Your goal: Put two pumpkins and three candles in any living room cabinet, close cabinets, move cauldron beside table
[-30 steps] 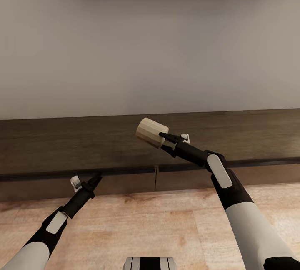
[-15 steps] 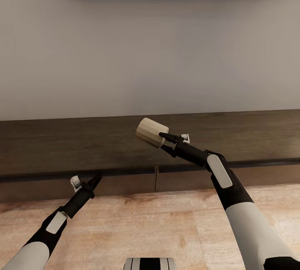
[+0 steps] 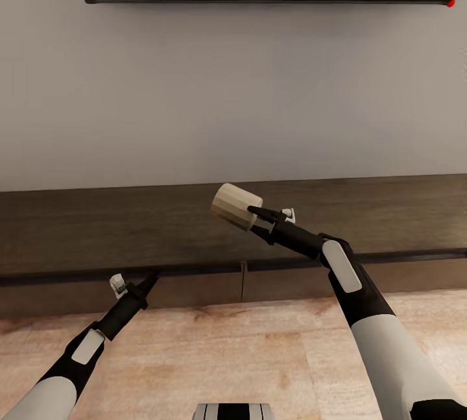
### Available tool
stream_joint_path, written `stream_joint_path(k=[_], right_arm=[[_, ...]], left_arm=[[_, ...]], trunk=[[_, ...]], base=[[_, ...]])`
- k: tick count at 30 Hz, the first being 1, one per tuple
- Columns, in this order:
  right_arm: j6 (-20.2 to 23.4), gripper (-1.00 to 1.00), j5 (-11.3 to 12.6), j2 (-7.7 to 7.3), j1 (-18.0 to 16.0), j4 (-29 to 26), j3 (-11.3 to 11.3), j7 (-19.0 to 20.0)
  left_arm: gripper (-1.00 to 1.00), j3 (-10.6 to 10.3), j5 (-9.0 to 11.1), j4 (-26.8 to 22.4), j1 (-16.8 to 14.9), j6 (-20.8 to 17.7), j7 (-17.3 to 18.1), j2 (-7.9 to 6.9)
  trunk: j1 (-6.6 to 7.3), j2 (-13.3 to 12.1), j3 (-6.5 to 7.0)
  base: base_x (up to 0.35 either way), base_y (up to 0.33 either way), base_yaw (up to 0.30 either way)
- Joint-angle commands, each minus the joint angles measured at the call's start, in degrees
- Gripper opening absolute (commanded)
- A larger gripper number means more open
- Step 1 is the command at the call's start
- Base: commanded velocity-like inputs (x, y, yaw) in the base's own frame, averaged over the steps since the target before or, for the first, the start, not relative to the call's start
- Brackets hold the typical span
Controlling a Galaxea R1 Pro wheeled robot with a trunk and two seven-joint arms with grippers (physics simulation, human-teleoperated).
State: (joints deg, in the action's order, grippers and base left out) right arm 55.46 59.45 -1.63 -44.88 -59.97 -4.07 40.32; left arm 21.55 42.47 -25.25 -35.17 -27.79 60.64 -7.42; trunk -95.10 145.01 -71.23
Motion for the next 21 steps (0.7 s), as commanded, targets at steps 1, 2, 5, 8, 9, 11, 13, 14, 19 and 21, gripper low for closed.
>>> stream_joint_path(k=[1,2,5,8,9,11,13,14,19,21], right_arm=[[0.09,-1.0,-0.12,-0.04,-0.03,0.03,-0.06,0.23],[0.09,-1.0,-0.12,-0.04,-0.03,0.03,-0.06,0.24],[0.09,-1.0,-0.12,-0.04,-0.03,0.03,-0.06,0.25],[0.09,-1.0,-0.12,-0.04,-0.03,0.03,-0.06,0.26],[0.09,-1.0,-0.12,-0.04,-0.03,0.03,-0.06,0.25],[0.09,-1.0,-0.12,-0.04,-0.03,0.03,-0.06,0.24],[0.09,-1.0,-0.12,-0.04,-0.03,0.03,-0.06,0.23],[0.09,-1.0,-0.12,-0.04,-0.03,0.03,-0.06,0.24],[0.09,-1.0,-0.12,-0.04,-0.03,0.03,-0.06,0.22],[0.09,-1.0,-0.12,-0.04,-0.03,0.03,-0.06,0.23]], left_arm=[[-1.0,0.43,-0.37,0.12,-0.16,0.46,-0.26,0.04],[-1.0,0.43,-0.37,0.12,-0.16,0.46,-0.26,0.04],[-1.0,0.43,-0.37,0.12,-0.16,0.46,-0.26,0.04],[-1.0,0.43,-0.37,0.12,-0.16,0.46,-0.26,0.04],[-1.0,0.43,-0.37,0.12,-0.16,0.46,-0.26,0.04],[-1.0,0.43,-0.37,0.12,-0.16,0.46,-0.26,0.04],[-1.0,0.43,-0.37,0.12,-0.16,0.46,-0.26,0.04],[-1.0,0.43,-0.37,0.12,-0.16,0.46,-0.26,0.04],[-1.0,0.43,-0.37,0.12,-0.16,0.46,-0.26,0.04],[-1.0,0.43,-0.37,0.12,-0.16,0.46,-0.26,0.04]], trunk=[[0.0,0.0,-0.03],[0.0,0.0,-0.03],[0.0,0.0,-0.03],[0.0,0.0,-0.03],[0.0,0.0,-0.03],[0.0,0.0,-0.03],[0.0,0.0,-0.03],[0.0,0.0,-0.03],[0.0,0.0,-0.03],[0.0,0.0,-0.03]], base=[[0.0,0.0,0.0],[0.0,0.0,0.0],[0.0,0.0,0.0],[0.0,0.0,0.0],[0.0,0.0,0.0],[0.0,0.0,0.0],[0.0,0.0,0.0],[0.0,0.0,0.0],[0.0,0.0,0.0],[0.0,0.0,0.0]])
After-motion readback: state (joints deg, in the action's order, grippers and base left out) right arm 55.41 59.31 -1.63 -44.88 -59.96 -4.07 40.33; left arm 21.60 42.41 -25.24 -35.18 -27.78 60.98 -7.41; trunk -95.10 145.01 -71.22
